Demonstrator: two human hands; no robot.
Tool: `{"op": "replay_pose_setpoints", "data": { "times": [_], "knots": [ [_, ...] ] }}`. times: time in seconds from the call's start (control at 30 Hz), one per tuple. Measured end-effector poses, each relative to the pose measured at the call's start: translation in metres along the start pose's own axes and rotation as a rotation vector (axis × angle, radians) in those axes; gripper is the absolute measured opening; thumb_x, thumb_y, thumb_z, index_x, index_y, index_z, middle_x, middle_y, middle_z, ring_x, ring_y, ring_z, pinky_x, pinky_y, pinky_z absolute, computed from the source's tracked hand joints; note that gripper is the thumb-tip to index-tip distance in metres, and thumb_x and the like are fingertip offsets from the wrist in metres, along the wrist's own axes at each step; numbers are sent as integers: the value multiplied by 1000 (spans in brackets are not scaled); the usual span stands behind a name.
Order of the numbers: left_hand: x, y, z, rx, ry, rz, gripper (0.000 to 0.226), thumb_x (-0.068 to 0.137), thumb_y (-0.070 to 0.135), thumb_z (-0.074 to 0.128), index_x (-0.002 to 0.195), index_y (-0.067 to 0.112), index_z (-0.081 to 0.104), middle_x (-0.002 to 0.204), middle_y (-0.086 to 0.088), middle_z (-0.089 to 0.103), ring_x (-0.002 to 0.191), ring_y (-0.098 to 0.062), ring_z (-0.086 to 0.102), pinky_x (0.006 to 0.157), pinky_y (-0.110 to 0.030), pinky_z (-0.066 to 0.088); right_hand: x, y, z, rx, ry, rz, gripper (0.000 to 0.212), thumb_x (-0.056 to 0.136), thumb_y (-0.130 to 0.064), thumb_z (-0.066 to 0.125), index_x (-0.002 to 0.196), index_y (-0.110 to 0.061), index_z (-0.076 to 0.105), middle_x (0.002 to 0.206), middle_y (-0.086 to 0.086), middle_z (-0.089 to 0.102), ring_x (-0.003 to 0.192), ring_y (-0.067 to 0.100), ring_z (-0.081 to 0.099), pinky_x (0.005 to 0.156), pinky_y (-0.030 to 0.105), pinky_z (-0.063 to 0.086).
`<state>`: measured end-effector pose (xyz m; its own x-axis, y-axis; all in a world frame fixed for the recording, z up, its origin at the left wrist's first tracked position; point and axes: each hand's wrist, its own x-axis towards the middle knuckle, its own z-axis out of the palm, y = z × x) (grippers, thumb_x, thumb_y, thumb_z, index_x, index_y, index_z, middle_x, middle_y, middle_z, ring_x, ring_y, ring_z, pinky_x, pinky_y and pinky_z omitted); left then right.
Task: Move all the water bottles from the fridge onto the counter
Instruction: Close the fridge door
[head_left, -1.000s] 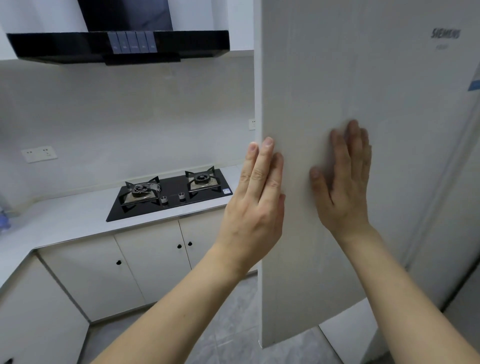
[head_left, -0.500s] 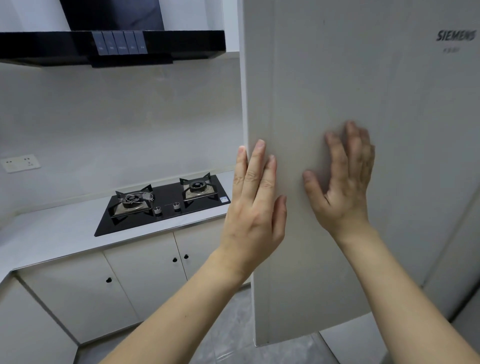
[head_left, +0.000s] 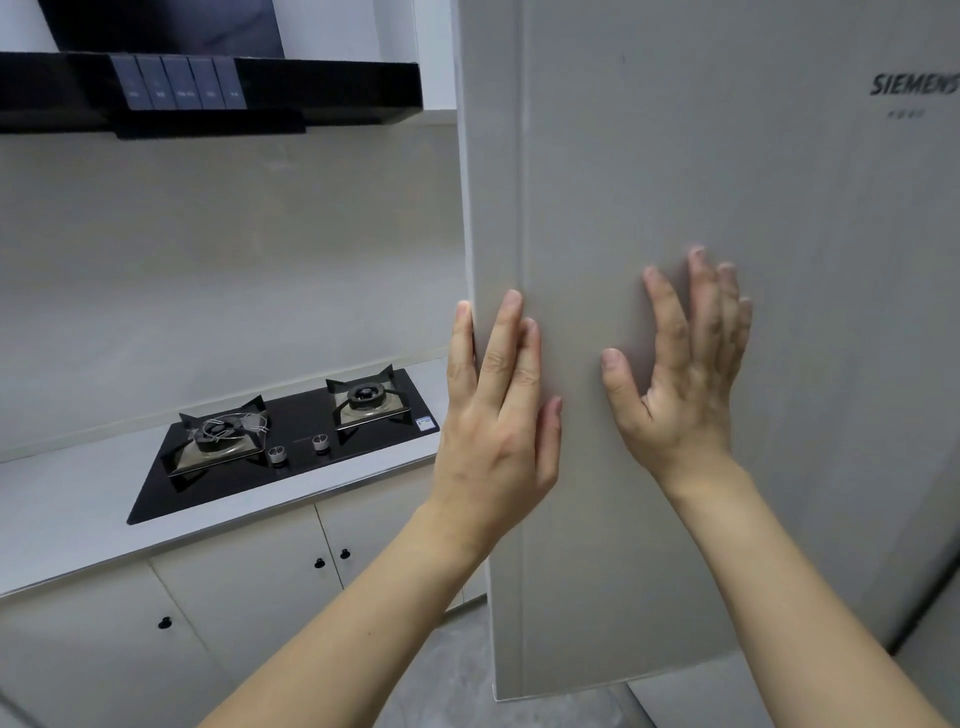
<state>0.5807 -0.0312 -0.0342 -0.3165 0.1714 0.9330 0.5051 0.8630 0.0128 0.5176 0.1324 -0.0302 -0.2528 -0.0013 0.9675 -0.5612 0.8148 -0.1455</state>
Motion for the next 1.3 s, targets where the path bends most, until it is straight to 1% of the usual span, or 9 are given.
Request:
{"op": "replay_pose_setpoints", "data": {
  "times": [0.33,0.43,0.67,0.9,1.13,1.23,1.3],
  "knots": [
    [15,-46,34,-70,12,-1,55,89,10,62,136,-14,44,151,-29,26,142,-53,15,118,-54,18,12,14,39,-126,31,42,62,91,-38,49,147,-15,32,156,21,23,146,39,14,119,55,7],
    [18,-53,43,-92,14,-14,55,91,13,62,136,-13,44,151,-30,27,142,-53,15,118,-54,16,15,15,45,-169,28,33,62,91,-39,49,147,-16,33,155,21,24,145,39,16,118,55,8],
    [30,-82,72,-135,31,-11,52,93,15,61,136,-10,46,151,-29,28,142,-51,17,116,-57,20,26,36,61,-272,-17,-16,63,90,-40,54,148,-21,35,156,19,25,145,37,17,119,55,9],
    [42,-103,104,-151,46,-24,53,93,15,63,137,-8,45,151,-29,28,142,-50,19,115,-58,20,34,52,85,-305,7,-47,63,90,-40,57,146,-19,39,154,18,30,144,37,21,118,57,11],
    [55,-129,138,-158,59,-4,54,91,12,65,138,-7,45,151,-28,27,144,-43,18,115,-59,21,42,67,113,-338,46,-53,62,88,-39,60,145,-19,43,153,13,27,143,37,23,116,59,13],
    [62,-139,156,-170,71,6,55,91,13,66,137,-6,45,151,-27,27,147,-35,15,114,-59,22,46,75,125,-362,43,-55,63,86,-39,61,144,-20,45,153,11,25,143,36,23,117,57,11],
    [65,-145,166,-179,68,2,56,91,15,66,138,-5,44,152,-25,26,147,-37,15,114,-59,23,48,78,130,-364,45,-53,64,85,-38,62,144,-20,46,153,11,26,143,35,23,117,57,11]
  ]
}}
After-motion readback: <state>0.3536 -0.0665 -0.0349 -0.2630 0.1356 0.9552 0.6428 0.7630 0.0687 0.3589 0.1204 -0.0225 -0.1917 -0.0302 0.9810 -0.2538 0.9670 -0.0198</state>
